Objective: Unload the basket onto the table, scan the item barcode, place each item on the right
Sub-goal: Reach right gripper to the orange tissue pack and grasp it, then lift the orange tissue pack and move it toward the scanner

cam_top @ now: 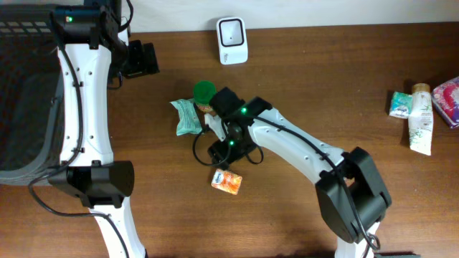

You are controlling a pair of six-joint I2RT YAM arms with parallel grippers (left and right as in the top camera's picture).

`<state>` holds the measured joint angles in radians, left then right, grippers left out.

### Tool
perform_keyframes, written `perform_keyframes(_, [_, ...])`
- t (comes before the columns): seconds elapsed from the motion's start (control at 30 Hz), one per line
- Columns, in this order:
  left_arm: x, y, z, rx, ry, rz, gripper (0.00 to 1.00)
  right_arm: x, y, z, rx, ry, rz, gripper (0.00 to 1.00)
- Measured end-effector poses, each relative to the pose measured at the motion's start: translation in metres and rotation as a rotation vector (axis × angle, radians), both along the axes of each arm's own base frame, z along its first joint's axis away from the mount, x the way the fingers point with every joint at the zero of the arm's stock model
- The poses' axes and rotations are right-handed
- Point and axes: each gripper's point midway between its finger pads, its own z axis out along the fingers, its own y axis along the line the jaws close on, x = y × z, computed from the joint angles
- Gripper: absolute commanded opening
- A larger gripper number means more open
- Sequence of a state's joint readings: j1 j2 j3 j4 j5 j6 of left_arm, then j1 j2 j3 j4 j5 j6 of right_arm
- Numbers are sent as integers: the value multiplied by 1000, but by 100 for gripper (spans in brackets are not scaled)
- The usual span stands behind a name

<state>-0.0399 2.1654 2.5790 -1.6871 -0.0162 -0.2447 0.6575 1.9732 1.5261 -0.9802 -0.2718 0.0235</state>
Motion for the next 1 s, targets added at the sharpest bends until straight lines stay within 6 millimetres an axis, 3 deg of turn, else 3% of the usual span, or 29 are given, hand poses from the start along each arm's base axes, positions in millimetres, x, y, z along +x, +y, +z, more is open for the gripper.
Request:
perform_keyframes(0.1, [0, 0, 0, 0, 1, 0, 99, 3, -26, -1, -77, -18, 64, 61])
perform_keyframes(0.17, [0, 0, 0, 0, 0, 0, 99, -1, -28, -6, -53, -4, 131, 61])
perform_keyframes(0.3, [0, 0, 0, 0, 0, 0, 99, -33, -20, -40, 66, 90, 268, 61])
perform_keyframes(0.4, [0, 0, 0, 0, 0, 0, 99, -40, -19, -51, 97, 97, 282, 60])
perform_keyframes(0.43, [0, 0, 0, 0, 0, 0, 99, -38, -16, -55, 111, 86, 272, 45])
perform_keyframes(0.5, [0, 0, 0, 0, 0, 0, 99, -37, -13, -58, 126, 85, 241, 33])
perform_keyframes(0.6, [0, 0, 0, 0, 0, 0, 99, -41, -15, -61, 115, 128, 161, 7])
perform_keyframes(0.77, [0, 0, 0, 0, 0, 0, 99, -43, -13, -60, 100, 204, -20, 4])
perform_keyframes(0.87, [0, 0, 0, 0, 0, 0, 99, -37, -15, -54, 119, 285, -185, 4])
perform_keyframes(0.97, [0, 0, 0, 0, 0, 0, 99, 3, -27, -25, 342, 365, -330, 4])
perform_keyframes(1.0, [0, 0, 0, 0, 0, 0, 99, 22, -41, -14, 434, 374, -379, 4])
